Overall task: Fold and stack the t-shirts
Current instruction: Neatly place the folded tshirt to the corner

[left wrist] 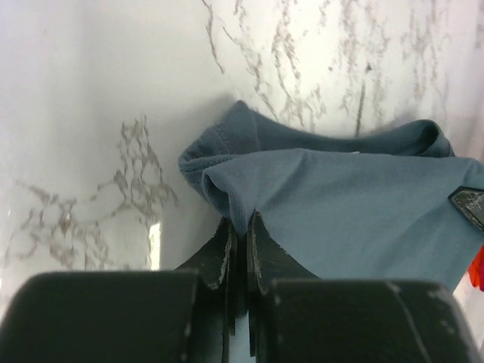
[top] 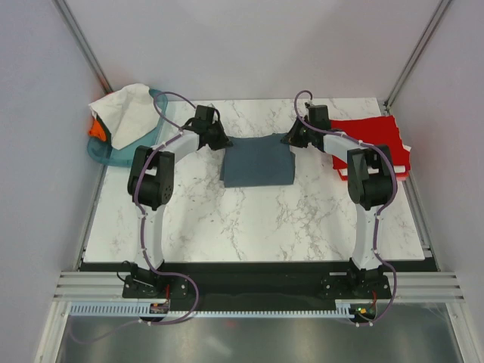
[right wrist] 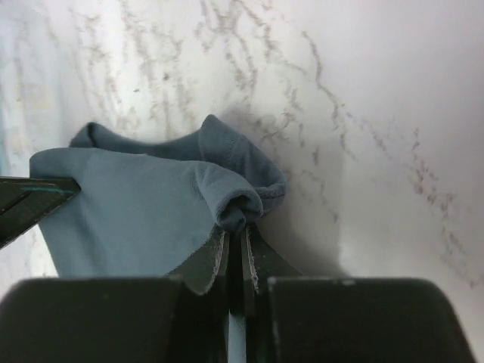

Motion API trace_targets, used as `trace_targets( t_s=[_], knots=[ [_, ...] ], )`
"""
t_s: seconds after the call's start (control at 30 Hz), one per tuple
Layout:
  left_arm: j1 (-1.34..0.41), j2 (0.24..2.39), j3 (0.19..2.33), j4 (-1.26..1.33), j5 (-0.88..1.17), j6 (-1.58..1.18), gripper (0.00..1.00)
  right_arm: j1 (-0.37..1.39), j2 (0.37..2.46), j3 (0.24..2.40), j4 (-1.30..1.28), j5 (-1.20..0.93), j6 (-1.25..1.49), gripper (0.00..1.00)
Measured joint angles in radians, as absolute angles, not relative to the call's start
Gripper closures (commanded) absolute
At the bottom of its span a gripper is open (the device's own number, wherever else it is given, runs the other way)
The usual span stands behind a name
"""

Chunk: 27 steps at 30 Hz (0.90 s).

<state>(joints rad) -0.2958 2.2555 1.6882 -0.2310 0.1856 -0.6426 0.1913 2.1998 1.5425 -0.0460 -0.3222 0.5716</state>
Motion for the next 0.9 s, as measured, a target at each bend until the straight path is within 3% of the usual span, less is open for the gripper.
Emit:
trace_targets(
  t_s=[0.47,0.9],
  knots=[
    [-0.344,1.837,1.473,-0.176,0.185,-0.642,0.98,0.199,1.794,1.350,-0.047,-0.322,0.571,1.00],
    [-0.590,1.655,1.548,-0.162,0.153,-0.648,0.98,0.032,1.389,1.370,-0.273,-0.188,0.566,1.00]
  ],
)
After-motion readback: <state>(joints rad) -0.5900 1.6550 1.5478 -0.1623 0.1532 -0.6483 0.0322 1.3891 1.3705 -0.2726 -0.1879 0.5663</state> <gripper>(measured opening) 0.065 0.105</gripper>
